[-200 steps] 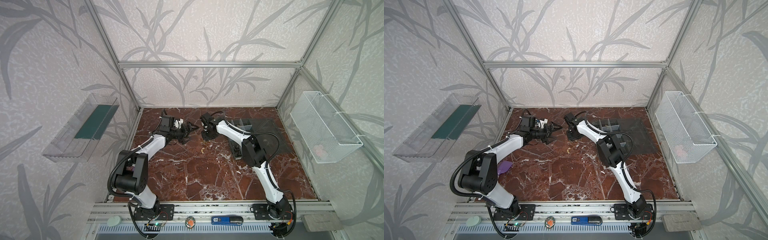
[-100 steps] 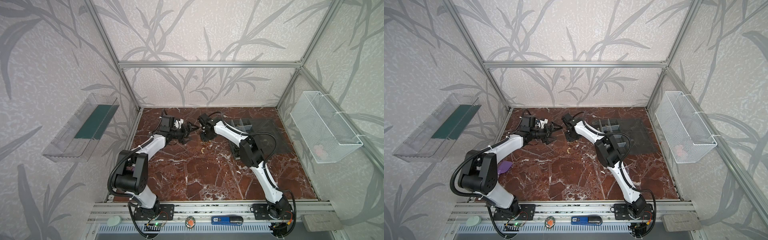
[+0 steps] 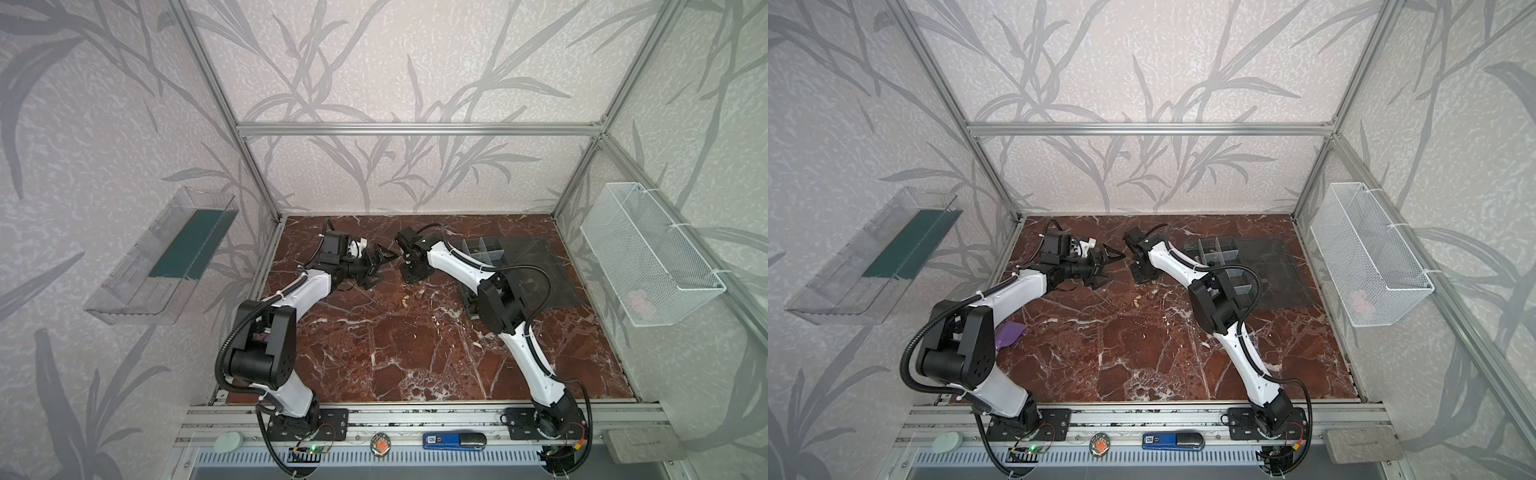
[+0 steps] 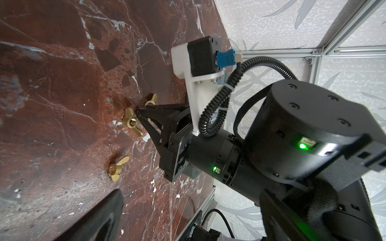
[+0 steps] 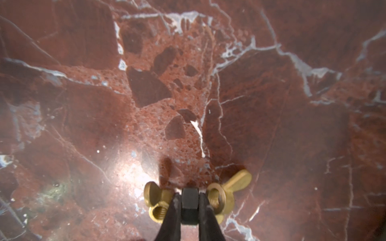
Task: Sort the screws and nuts into containers
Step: Pick up the nut from the center of the table, then place the nut into the container.
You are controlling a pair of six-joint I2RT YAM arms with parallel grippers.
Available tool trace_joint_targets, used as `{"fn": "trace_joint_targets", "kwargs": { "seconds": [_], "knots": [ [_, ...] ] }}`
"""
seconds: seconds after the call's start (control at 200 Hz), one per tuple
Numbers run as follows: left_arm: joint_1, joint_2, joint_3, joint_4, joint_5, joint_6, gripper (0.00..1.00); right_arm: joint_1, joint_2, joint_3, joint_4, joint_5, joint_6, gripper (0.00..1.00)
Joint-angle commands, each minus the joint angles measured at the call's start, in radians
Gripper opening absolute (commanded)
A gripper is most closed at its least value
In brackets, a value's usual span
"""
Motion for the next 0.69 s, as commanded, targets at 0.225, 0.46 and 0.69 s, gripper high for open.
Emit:
{"fn": "trace_joint_targets", "kwargs": {
  "seconds": [0.225,0.46,0.69],
  "knots": [
    [-0.085,-0.018,0.067,-0.038,-0.025,0.028,1.0,-0.103,-0.276,-0.102,-0.04,0.088,-0.049,0.12],
    [-0.177,0.031,0.153,-0.065,-0.054,0.043,1.0,-0.256,-0.428,-0.292,0.03,0.095,-0.066,0.11],
    [-0.21,0.077,0.211,-0.085,-0.062,0.044,1.0,-0.373,-0.435,-0.373,0.074,0.089,-0.076,0.12]
  ]
}}
